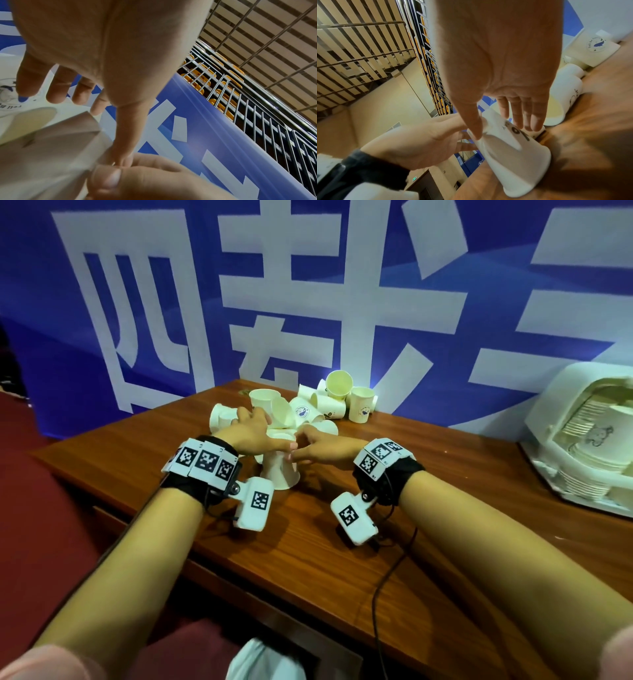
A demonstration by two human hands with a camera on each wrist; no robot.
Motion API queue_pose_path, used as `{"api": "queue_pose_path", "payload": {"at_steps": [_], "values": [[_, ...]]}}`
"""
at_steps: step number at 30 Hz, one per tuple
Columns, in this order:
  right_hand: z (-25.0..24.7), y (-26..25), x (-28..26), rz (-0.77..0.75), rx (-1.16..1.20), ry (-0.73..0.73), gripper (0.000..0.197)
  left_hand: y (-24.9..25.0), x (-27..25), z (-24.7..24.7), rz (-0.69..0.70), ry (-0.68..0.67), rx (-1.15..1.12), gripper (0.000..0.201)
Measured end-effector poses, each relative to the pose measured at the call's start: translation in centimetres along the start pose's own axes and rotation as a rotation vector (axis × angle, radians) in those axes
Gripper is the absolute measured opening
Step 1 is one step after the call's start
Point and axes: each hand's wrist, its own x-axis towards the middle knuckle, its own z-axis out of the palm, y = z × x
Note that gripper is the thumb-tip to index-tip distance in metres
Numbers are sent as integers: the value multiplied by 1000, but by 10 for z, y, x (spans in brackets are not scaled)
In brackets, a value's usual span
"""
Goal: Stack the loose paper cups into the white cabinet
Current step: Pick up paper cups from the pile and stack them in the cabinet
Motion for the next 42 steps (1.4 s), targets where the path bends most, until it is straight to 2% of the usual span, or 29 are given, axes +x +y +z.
{"api": "queue_pose_path", "payload": {"at_steps": [2, 5, 9, 14, 18, 23, 25, 28, 30, 33, 37, 39, 42], "values": [[5, 0, 3, -14, -15, -27, 23, -3, 0, 3, -7, -22, 9, 89], [12, 2, 6, -13, -36, -66, 42, -3, -1, 9, -6, -43, 25, 84], [15, 2, 4, -44, -84, -123, 26, 0, -3, 12, 23, -46, -18, 80], [11, 0, -6, -21, -45, -121, 34, 8, -5, 9, 85, -56, -25, 72], [-4, -2, -27, -104, 77, -94, 35, 22, -2, 0, 138, -59, -91, 59], [-34, 2, -64, -129, 244, 96, 39, 64, -4, -7, 255, -43, -280, 47], [-51, 10, -78, -122, 256, 199, 46, 88, -5, -4, 276, -51, -383, 50], [-76, 26, -106, -127, 250, 342, 41, 128, -4, 6, 282, -17, -513, 51], [-92, 39, -130, -130, 263, 442, 44, 157, -1, 18, 291, -76, -638, 61], [-117, 60, -166, -151, 256, 541, 39, 200, 0, 37, 336, -169, -842, 70], [-152, 88, -216, -145, 253, 592, 45, 265, 21, 71, 398, -187, -831, 85], [-166, 98, -239, -130, 200, 590, 44, 295, 19, 82, 432, -203, -797, 78], [-185, 111, -271, -99, 182, 659, 35, 339, -5, 90, 476, -210, -805, 45]]}}
